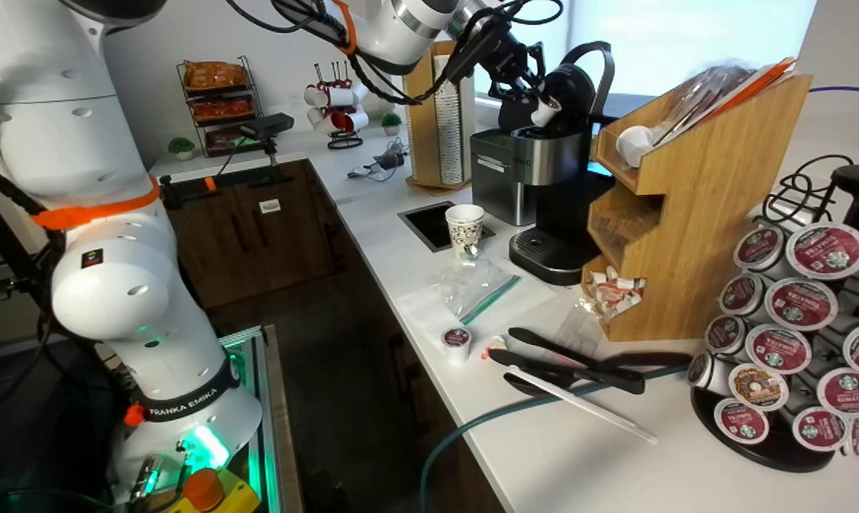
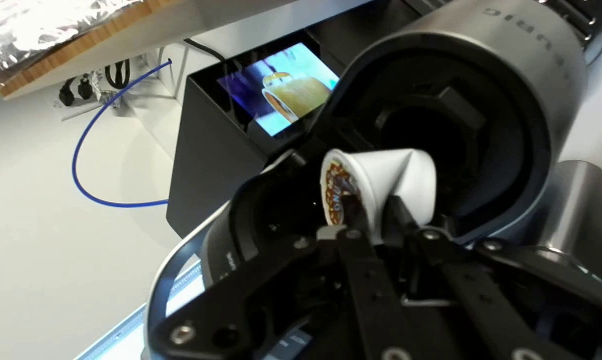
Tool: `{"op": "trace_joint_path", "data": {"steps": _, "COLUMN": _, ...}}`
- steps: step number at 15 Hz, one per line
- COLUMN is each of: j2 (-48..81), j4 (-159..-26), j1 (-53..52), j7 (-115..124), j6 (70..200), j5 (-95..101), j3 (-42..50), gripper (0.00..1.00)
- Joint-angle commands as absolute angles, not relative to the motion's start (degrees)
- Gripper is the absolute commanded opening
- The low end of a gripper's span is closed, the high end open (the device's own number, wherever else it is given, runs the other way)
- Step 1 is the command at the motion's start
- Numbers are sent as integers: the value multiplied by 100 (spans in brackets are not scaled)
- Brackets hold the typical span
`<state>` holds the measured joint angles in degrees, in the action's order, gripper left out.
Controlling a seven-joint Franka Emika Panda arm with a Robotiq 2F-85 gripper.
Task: Remove one coffee pod from the stand on the right and put it on the countertop then place one coffee pod from the counter in the coffee maker chamber.
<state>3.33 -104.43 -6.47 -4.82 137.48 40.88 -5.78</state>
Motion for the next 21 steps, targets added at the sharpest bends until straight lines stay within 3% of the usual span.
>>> {"op": "trace_joint_path", "data": {"steps": 1, "j2": 456, "j4": -10340, "j1": -776, "j7": -272, "j6": 13324, "j5": 4429, "j3": -630, "gripper": 4}}
{"op": "trace_joint_path", "data": {"steps": 10, "j2": 817, "j4": -10001, "j1": -933, "j7": 163, "j6": 12569, "j5": 5019, "j3": -652, "gripper": 4}}
{"op": "trace_joint_path", "data": {"steps": 11, "j2": 868, "j4": -9952, "j1": -962, "j7": 244, "j6": 12483, "j5": 5129, "j3": -651, "gripper": 13}}
{"op": "trace_joint_path", "data": {"steps": 12, "j2": 892, "j4": -9930, "j1": -975, "j7": 244, "j6": 12454, "j5": 5139, "j3": -658, "gripper": 38}}
{"op": "trace_joint_path", "data": {"steps": 15, "j2": 881, "j4": -9957, "j1": -972, "j7": 43, "j6": 12572, "j5": 4883, "j3": -697, "gripper": 55}}
{"op": "trace_joint_path", "data": {"steps": 21, "j2": 594, "j4": -10219, "j1": -857, "j7": -81, "j6": 13481, "j5": 4235, "j3": -751, "gripper": 99}}
